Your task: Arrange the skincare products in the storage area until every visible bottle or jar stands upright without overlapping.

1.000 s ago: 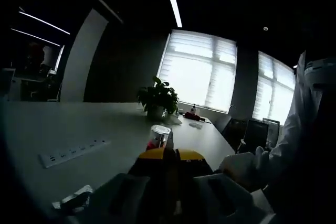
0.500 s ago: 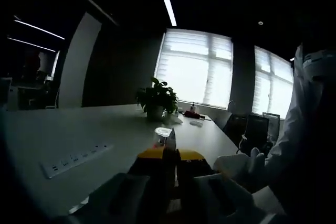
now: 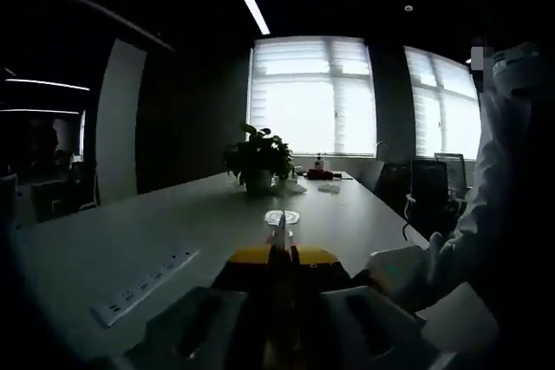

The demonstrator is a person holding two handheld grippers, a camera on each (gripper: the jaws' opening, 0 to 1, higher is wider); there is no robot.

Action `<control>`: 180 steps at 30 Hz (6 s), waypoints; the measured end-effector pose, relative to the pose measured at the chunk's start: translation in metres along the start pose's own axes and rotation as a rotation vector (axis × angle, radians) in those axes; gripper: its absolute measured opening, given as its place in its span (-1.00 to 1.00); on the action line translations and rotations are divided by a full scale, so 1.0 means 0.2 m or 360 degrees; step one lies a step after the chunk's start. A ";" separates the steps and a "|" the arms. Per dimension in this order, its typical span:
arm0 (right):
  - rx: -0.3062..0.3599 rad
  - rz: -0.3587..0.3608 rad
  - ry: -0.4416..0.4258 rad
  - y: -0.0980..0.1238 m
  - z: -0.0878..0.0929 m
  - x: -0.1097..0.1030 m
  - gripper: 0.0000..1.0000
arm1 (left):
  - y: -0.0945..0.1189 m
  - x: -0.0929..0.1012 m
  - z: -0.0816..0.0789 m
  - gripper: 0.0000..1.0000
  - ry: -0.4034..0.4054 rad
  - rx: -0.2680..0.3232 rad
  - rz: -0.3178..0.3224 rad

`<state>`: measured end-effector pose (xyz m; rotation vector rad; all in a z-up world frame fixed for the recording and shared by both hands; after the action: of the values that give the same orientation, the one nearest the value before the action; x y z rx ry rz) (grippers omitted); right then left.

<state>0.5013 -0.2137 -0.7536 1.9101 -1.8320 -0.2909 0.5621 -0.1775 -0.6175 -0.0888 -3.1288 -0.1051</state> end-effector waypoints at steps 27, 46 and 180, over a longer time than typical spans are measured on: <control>-0.0034 0.0010 -0.0134 0.04 0.03 -0.01 -0.54 | -0.01 -0.02 -0.07 -0.83 -0.0035 0.0070 0.0024; 0.0000 -0.0045 -0.0041 -0.01 -0.02 -0.02 -0.58 | 0.00 -0.03 -0.11 -0.93 -0.0004 0.0123 0.0015; -0.0036 -0.0540 -0.0044 0.53 -0.21 -0.16 0.99 | 0.51 0.27 0.07 0.54 0.0034 -0.0704 -0.0351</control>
<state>0.4246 -0.1735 -0.6729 2.2063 -1.5066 -0.4488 0.5143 -0.0713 -0.6246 0.2533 -3.0191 -0.7893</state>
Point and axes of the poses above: the point that each gripper's makers call its tool centre point, and the gripper's own axes: y roughly backward along the fingers, x roughly to its right, z roughly out of its underside, the point moved 5 cm from there along y, roughly backward along the fingers, and after that the axes turned 13 degrees about -z, right-handed, at the moved point
